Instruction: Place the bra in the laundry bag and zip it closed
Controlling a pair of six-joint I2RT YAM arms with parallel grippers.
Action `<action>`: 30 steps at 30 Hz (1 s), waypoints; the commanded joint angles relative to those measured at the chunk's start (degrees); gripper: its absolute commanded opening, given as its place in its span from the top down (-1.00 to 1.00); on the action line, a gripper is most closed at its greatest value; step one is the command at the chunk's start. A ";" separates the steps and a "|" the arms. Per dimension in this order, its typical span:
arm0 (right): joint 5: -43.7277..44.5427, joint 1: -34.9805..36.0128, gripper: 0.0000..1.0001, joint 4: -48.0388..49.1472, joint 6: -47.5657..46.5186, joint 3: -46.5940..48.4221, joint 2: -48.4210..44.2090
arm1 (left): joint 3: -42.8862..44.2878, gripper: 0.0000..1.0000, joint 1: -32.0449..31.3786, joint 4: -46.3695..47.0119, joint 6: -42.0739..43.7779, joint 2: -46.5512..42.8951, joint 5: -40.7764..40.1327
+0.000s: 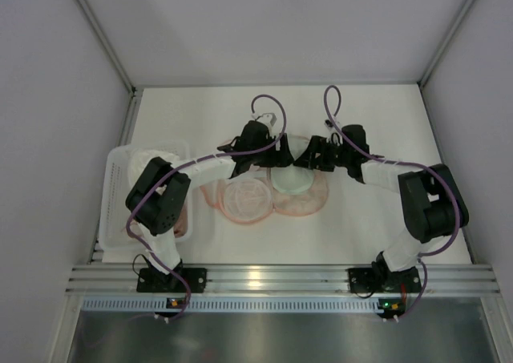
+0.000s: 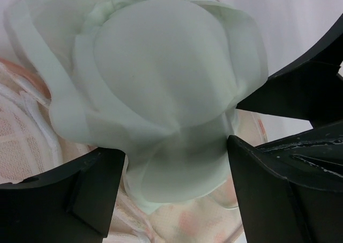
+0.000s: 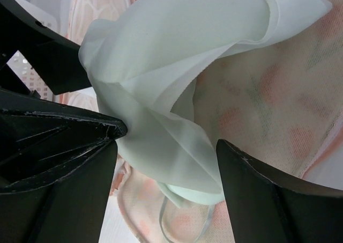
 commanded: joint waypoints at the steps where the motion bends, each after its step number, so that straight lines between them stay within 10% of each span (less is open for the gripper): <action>1: 0.40 -0.67 -0.51 0.58 -0.57 -1.17 -3.03 | -0.83 -0.62 -0.12 3.89 -2.52 0.52 3.14; 15: 4.35 -0.67 -0.46 -11.38 2.51 -0.29 -11.04 | -0.21 0.10 -0.91 -5.24 -21.94 -0.62 8.59; 30: 9.28 -0.76 -0.48 -19.48 2.16 0.67 -16.49 | 0.49 0.23 -0.74 -4.02 -32.05 -3.17 14.73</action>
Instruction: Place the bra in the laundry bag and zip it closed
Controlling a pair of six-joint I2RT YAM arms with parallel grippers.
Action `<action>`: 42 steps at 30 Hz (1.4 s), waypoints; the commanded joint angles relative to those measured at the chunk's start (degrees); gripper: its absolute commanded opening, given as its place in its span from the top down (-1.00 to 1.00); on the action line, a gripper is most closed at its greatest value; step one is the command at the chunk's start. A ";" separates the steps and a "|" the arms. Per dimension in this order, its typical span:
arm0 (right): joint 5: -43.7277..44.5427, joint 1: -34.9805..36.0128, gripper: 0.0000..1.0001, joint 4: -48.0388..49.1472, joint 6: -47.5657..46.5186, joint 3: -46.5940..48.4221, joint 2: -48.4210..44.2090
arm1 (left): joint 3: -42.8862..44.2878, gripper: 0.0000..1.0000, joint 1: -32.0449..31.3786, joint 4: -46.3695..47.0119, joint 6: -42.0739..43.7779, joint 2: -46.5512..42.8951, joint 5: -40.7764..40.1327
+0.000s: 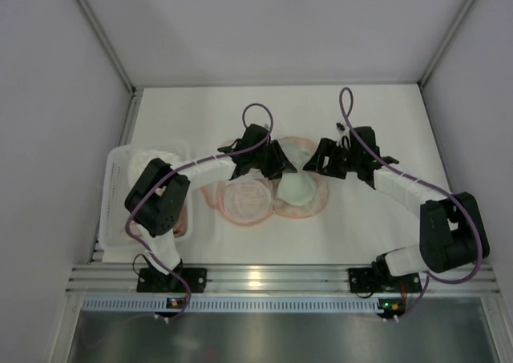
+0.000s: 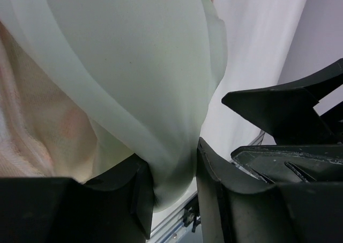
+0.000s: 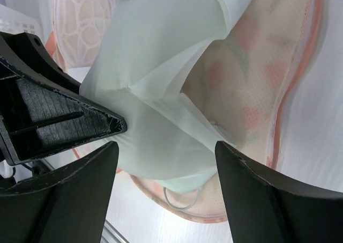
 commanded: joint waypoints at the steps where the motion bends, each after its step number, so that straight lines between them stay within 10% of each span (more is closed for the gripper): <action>1: 2.18 -0.76 -0.48 -1.77 -0.29 1.94 -3.90 | 1.43 0.24 0.25 1.43 -2.86 -2.45 3.75; 10: 5.08 -0.76 -0.52 -5.03 -0.73 1.33 -6.81 | -3.04 0.17 -0.72 -0.50 1.17 -1.57 1.74; 18: 2.19 -0.76 -0.54 -2.75 -0.82 1.50 -5.23 | -0.68 -0.41 -4.14 -8.23 13.39 -2.01 -14.59; 28: 1.66 -0.32 -0.55 8.93 3.48 -0.25 0.21 | 7.59 -0.65 -7.13 -12.63 25.43 -6.39 -32.89; 42: 7.54 0.38 -0.35 13.51 7.44 4.84 12.79 | 10.57 -0.32 -0.89 -10.97 26.58 2.46 -24.12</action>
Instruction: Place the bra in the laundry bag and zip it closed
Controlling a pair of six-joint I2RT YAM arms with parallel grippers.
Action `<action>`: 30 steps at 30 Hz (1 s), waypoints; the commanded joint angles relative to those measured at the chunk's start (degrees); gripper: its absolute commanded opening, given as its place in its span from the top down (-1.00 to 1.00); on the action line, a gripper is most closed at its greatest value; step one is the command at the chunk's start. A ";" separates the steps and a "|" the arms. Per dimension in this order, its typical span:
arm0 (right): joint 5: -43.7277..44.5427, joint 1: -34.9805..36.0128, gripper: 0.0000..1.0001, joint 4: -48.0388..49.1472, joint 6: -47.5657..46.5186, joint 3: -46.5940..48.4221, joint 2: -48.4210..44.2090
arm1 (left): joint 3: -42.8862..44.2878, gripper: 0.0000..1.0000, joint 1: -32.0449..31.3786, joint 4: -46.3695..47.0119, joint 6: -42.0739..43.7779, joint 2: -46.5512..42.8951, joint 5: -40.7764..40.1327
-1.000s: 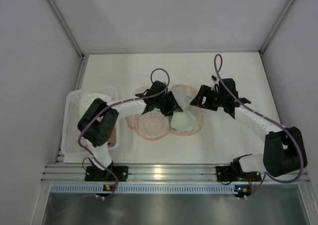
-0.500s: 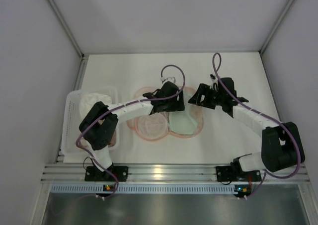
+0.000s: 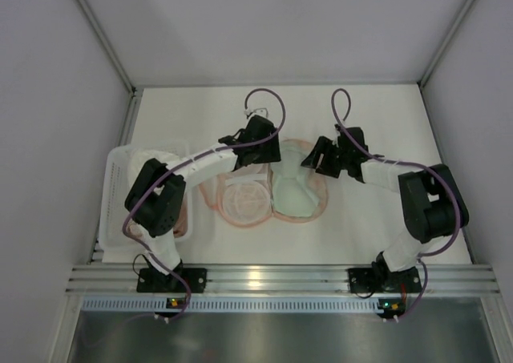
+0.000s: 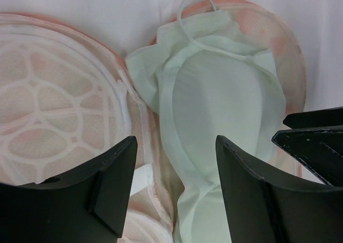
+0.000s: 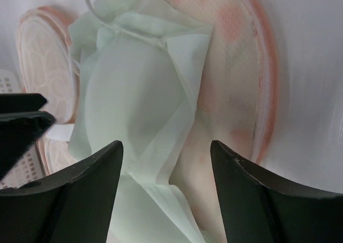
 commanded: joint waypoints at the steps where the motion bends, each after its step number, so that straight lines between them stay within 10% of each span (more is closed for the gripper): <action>1: 2.17 0.16 -0.34 3.88 0.21 3.57 0.22 | 2.81 -0.30 -0.43 2.91 1.53 3.98 3.49; 17: 3.66 0.34 0.24 11.53 1.00 6.38 8.22 | 0.27 -0.12 0.36 18.12 1.89 9.61 7.19; 30: 2.17 0.25 0.04 3.79 -5.24 9.28 -1.71 | 0.00 -0.12 2.55 17.69 6.37 0.39 4.37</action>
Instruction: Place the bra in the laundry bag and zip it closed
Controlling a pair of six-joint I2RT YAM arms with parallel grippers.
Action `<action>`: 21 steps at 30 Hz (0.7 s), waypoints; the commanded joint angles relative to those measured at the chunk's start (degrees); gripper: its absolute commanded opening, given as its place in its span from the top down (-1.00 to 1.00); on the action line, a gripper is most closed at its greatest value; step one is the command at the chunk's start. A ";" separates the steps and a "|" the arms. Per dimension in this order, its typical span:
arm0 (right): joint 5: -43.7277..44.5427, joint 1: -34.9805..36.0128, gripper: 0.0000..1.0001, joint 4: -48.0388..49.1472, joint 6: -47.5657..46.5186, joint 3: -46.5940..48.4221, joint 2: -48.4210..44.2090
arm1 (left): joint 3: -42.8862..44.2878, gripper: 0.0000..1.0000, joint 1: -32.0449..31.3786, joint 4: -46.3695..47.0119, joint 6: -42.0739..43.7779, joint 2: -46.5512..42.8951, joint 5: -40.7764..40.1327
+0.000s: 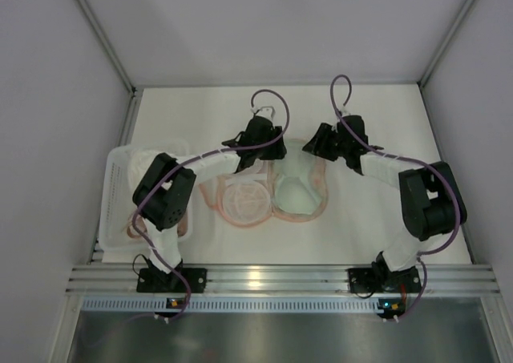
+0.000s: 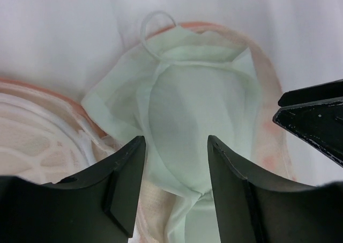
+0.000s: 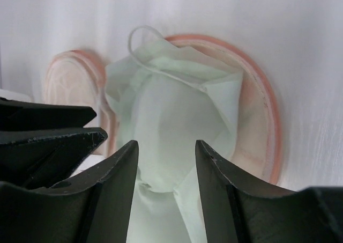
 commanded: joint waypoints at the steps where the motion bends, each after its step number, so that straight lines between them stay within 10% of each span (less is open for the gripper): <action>1: -1.39 0.21 0.03 0.01 -3.56 4.15 -4.37 | 2.28 -0.12 3.18 1.58 1.06 -6.31 -1.87; 21: 1.51 1.70 -0.11 -4.74 -6.99 -0.50 -2.62 | 3.07 -0.06 7.24 3.16 1.85 -0.16 2.61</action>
